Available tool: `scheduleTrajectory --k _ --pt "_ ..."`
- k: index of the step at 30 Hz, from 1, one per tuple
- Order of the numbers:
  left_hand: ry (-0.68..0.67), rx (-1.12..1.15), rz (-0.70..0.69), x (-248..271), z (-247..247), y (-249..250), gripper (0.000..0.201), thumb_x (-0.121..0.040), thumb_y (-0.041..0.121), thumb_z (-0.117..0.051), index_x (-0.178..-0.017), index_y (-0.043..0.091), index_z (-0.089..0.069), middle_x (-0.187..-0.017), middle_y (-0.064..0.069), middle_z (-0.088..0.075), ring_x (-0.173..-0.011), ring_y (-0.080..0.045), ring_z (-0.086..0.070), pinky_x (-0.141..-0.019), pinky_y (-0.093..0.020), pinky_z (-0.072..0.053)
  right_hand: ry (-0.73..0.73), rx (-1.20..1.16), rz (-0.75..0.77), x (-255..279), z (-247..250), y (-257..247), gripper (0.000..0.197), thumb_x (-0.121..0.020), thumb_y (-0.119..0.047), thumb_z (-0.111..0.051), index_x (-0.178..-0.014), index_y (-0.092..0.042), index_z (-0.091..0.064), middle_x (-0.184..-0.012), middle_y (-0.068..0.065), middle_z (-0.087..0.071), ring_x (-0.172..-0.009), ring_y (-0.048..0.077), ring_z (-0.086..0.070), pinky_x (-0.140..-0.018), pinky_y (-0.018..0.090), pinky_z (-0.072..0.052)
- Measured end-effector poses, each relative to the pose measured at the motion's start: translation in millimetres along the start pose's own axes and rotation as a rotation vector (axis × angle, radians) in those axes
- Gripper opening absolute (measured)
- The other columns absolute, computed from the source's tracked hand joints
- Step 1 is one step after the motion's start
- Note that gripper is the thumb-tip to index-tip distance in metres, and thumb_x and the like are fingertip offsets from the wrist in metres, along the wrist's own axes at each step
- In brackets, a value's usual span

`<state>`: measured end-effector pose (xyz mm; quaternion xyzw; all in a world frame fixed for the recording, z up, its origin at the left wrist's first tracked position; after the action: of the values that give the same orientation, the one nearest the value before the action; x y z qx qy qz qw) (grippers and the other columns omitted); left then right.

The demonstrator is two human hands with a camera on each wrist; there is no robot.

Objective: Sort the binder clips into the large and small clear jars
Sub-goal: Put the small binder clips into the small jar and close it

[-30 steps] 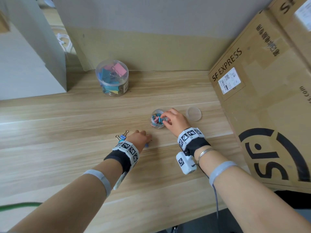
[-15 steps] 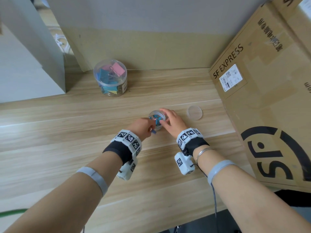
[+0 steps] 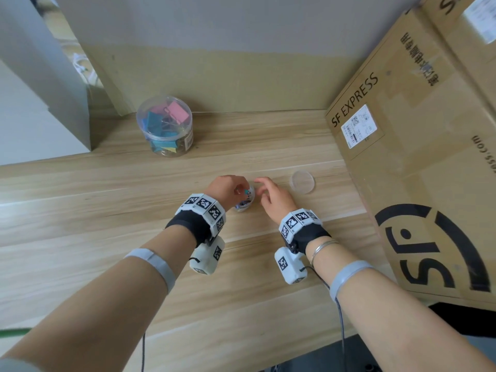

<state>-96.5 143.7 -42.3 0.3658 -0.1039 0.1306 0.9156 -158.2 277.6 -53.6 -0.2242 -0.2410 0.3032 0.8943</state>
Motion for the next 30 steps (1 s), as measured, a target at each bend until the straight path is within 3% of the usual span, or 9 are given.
scheduleTrajectory --k 3,7,10,13,15,17,22,26,30 --pt "0.052 0.15 0.017 2 7 -4 0.024 -0.085 0.006 -0.058 -0.107 0.011 -0.064 -0.103 -0.01 -0.069 -0.095 -0.023 -0.064 -0.083 -0.028 -0.05 -0.02 0.017 0.011 -2 -3 -3 0.044 -0.088 0.0 -0.044 -0.131 -0.013 -0.045 -0.11 0.005 -0.065 -0.08 0.017 -0.055 -0.076 0.03 -0.046" --pt "0.05 0.299 0.023 0 11 -1 0.025 -0.089 0.003 -0.049 -0.11 0.012 -0.061 -0.103 -0.006 -0.069 -0.086 -0.017 -0.064 -0.073 -0.024 -0.052 -0.015 0.029 0.012 -5 -5 -6 0.042 -0.087 -0.001 -0.045 -0.127 -0.015 -0.047 -0.106 0.006 -0.064 -0.074 0.012 -0.049 -0.069 0.025 -0.037" --pt "-0.021 0.464 0.069 0 9 0 0.032 -0.092 0.001 -0.039 -0.111 0.016 -0.06 -0.109 -0.008 -0.07 -0.095 -0.022 -0.066 -0.082 -0.037 -0.057 -0.003 0.051 0.017 -5 -5 -8 0.039 -0.088 -0.003 -0.045 -0.125 -0.014 -0.048 -0.109 0.007 -0.063 -0.084 0.022 -0.057 -0.073 0.027 -0.04" --pt "-0.019 0.53 0.095 3 13 -3 0.036 -0.095 0.002 -0.032 -0.114 0.017 -0.058 -0.104 -0.007 -0.069 -0.102 -0.021 -0.064 -0.082 -0.039 -0.058 0.003 0.059 0.026 -4 -3 -10 0.033 -0.086 -0.004 -0.047 -0.117 -0.014 -0.052 -0.09 0.0 -0.059 -0.077 0.019 -0.055 -0.069 0.03 -0.043" --pt "0.105 0.418 0.118 7 23 -10 0.034 -0.093 0.0 -0.032 -0.109 0.013 -0.059 -0.095 -0.009 -0.067 -0.086 -0.026 -0.067 -0.071 -0.039 -0.059 -0.001 0.105 0.077 -3 -1 -17 0.022 -0.085 -0.006 -0.049 -0.104 -0.015 -0.057 -0.079 -0.004 -0.057 -0.067 0.016 -0.052 -0.063 0.03 -0.045" --pt "0.192 0.121 0.164 9 30 -24 0.029 -0.09 0.0 -0.033 -0.105 0.011 -0.057 -0.093 -0.014 -0.066 -0.073 -0.03 -0.061 -0.062 -0.036 -0.053 -0.048 0.163 0.181 1 -3 -31 0.016 -0.086 -0.009 -0.049 -0.094 -0.015 -0.062 -0.077 0.0 -0.063 -0.062 0.016 -0.052 -0.061 0.029 -0.048" --pt "-0.082 -0.216 0.306 24 16 -62 0.044 -0.081 -0.005 -0.042 -0.116 0.02 -0.051 -0.118 -0.01 -0.053 -0.107 -0.03 -0.051 -0.088 -0.037 -0.047 -0.345 0.325 0.386 3 -39 -65 0.022 -0.09 -0.014 -0.047 -0.103 -0.011 -0.064 -0.105 0.003 -0.065 -0.089 0.022 -0.061 -0.075 0.032 -0.05" --pt "-0.241 -0.222 0.356 35 6 -81 0.055 -0.077 -0.004 -0.051 -0.123 0.028 -0.048 -0.125 -0.008 -0.045 -0.114 -0.033 -0.043 -0.088 -0.035 -0.043 -0.473 0.43 0.337 -3 -67 -69 0.037 -0.089 -0.03 -0.055 -0.123 -0.015 -0.053 -0.123 0.005 -0.053 -0.102 0.028 -0.059 -0.082 0.038 -0.051" --pt "-0.273 -0.251 0.38 39 3 -84 0.044 -0.082 0.002 -0.057 -0.122 0.021 -0.052 -0.129 -0.01 -0.044 -0.116 -0.033 -0.046 -0.093 -0.034 -0.042 -0.467 0.498 0.357 -4 -83 -65 0.039 -0.087 -0.029 -0.06 -0.122 -0.015 -0.054 -0.119 0.008 -0.051 -0.1 0.028 -0.059 -0.08 0.038 -0.051"
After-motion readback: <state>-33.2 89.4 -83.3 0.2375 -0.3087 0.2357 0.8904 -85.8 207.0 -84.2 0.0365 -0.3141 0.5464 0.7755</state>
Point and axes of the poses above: each hand's wrist, its own x-axis away from the middle knuckle, its own z-axis out of the back of the hand, y = z × x, the point moved 3 cm from there along -x, towards the middle knuckle
